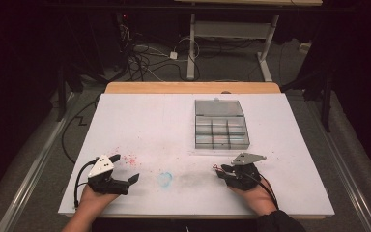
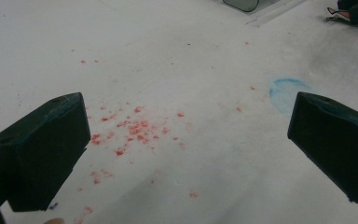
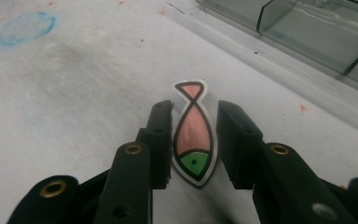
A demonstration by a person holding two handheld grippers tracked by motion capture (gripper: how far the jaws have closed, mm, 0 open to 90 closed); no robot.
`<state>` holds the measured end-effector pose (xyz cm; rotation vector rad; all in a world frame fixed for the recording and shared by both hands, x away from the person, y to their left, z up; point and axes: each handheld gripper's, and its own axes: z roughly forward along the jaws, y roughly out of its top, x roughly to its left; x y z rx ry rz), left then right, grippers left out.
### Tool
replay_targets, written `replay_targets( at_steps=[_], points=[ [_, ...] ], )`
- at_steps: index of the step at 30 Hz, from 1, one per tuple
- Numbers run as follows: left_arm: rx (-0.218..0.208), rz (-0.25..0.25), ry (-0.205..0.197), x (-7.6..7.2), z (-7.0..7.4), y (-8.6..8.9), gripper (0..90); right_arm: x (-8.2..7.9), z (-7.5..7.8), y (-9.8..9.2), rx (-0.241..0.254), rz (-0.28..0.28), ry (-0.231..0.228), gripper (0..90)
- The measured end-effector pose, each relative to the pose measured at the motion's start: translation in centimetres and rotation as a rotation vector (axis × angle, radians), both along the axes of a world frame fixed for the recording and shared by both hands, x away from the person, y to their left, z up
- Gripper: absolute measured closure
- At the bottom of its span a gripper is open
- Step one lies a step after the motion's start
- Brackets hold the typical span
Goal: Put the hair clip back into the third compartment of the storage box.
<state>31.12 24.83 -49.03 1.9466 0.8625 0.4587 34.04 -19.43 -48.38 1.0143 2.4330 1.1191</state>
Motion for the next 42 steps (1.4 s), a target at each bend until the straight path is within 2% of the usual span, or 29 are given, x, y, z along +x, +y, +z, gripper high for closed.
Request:
replay_targets(
  at_steps=[7, 23, 42],
  points=[
    [0.000, -0.002, -0.001, 0.0, 0.0, 0.0, 0.0, 0.0, 0.1, -0.1, 0.011, -0.001, 0.003, 68.3],
    [0.003, -0.003, -0.001, 0.0, 0.0, -0.1, 0.0, -0.1, 0.8, -1.0, 0.031, -0.023, -0.026, 68.4],
    [0.003, -0.004, -0.001, 0.0, 0.0, -0.1, 0.0, 0.2, 1.0, -3.3, 0.044, -0.082, -0.032, 68.4]
  ],
)
